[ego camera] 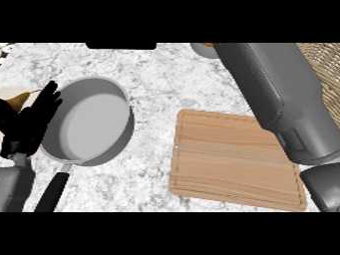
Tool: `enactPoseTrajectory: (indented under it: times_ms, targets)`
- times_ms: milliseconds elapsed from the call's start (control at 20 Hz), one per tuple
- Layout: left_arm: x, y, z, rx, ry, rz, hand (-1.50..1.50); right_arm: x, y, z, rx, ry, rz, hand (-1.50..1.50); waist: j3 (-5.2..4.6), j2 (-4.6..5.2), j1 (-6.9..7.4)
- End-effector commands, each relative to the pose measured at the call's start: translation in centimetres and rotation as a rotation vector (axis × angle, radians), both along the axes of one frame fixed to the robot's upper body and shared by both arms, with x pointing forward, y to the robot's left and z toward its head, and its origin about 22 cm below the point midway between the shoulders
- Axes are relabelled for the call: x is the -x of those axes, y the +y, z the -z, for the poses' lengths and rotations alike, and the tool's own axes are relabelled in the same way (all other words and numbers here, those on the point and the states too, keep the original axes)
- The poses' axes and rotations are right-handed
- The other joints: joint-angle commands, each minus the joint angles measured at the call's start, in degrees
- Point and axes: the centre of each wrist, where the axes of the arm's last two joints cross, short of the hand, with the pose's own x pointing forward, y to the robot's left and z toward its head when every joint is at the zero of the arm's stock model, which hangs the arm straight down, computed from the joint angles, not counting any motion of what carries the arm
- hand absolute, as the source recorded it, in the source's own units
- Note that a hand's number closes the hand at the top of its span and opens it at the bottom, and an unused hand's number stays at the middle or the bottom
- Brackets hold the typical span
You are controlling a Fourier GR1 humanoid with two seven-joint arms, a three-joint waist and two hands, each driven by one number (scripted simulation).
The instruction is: Pick the can from the cutting board and place it in the basket
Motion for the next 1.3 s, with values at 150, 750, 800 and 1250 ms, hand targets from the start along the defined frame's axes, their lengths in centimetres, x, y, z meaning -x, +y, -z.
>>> enactPoseTrajectory:
  times_ms: [150,750,800,1250]
  targets:
    - [-0.2,-0.9,-0.8,0.007,0.008,0.011,0.0,-1.7,-5.5,-2.4,-0.013,0.06,0.263,1.5,0.0,-0.15,-0.27]
    - [-0.5,-0.6,-1.2,0.012,0.008,-0.026,0.0,-1.4,-14.9,4.3,0.03,0.139,0.317,1.5,0.03,-0.24,-1.2]
    - [1.0,-0.9,-0.2,0.014,0.012,-0.019,0.0,-0.9,-15.4,4.1,0.015,0.095,0.315,1.5,0.03,-0.36,-1.05]
    - [0.4,0.6,0.0,0.002,0.008,0.009,0.0,0.5,-20.7,8.7,-0.029,0.053,0.327,1.5,0.03,-0.02,-0.62]
